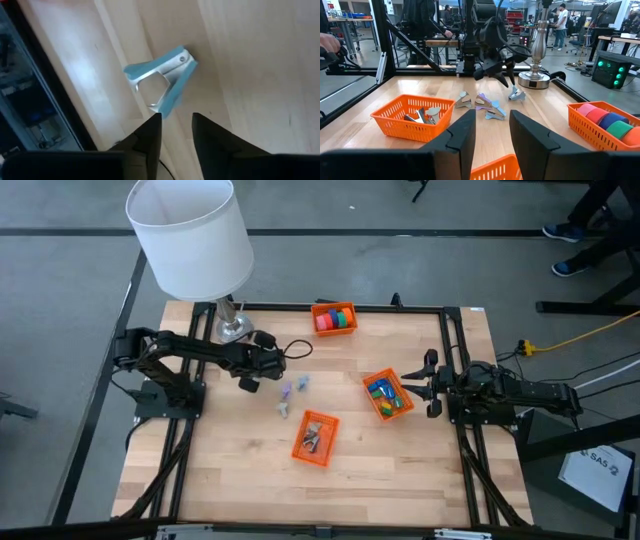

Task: Pick and place Stapler, Stapler remover, tape
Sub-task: Put the blue staple remover into the bottom orange bin

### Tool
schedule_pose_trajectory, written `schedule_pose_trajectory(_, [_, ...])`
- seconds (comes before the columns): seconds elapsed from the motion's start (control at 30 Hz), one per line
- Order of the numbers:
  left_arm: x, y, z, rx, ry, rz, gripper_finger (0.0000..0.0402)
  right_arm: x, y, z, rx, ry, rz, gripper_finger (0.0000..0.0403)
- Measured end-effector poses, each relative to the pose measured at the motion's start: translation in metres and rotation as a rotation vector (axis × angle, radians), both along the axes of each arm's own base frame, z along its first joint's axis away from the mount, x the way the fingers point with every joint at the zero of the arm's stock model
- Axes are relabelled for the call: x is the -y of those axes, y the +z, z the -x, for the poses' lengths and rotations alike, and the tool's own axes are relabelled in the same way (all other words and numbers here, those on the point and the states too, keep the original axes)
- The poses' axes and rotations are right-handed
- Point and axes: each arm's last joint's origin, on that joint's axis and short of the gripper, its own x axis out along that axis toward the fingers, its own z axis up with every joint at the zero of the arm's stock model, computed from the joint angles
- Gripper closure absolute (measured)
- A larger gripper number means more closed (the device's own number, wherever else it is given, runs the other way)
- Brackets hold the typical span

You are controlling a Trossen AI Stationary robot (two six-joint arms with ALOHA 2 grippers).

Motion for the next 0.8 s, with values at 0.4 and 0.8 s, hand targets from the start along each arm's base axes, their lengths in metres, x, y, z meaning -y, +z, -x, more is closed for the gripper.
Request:
schedule_pose_trajectory(0.4, [-0.015, -0.006, 0.000, -0.034, -0.056, 0.060, 0.0271, 0.000, 0.000, 0.000, 0.001, 0.000, 0.000, 0.0279])
schedule_pose_trajectory(0.8, [-0.019, -0.008, -0.001, -0.003, -0.051, 0.111, 0.0369, 0.000, 0.000, 0.000, 0.001, 0.000, 0.000, 0.0279])
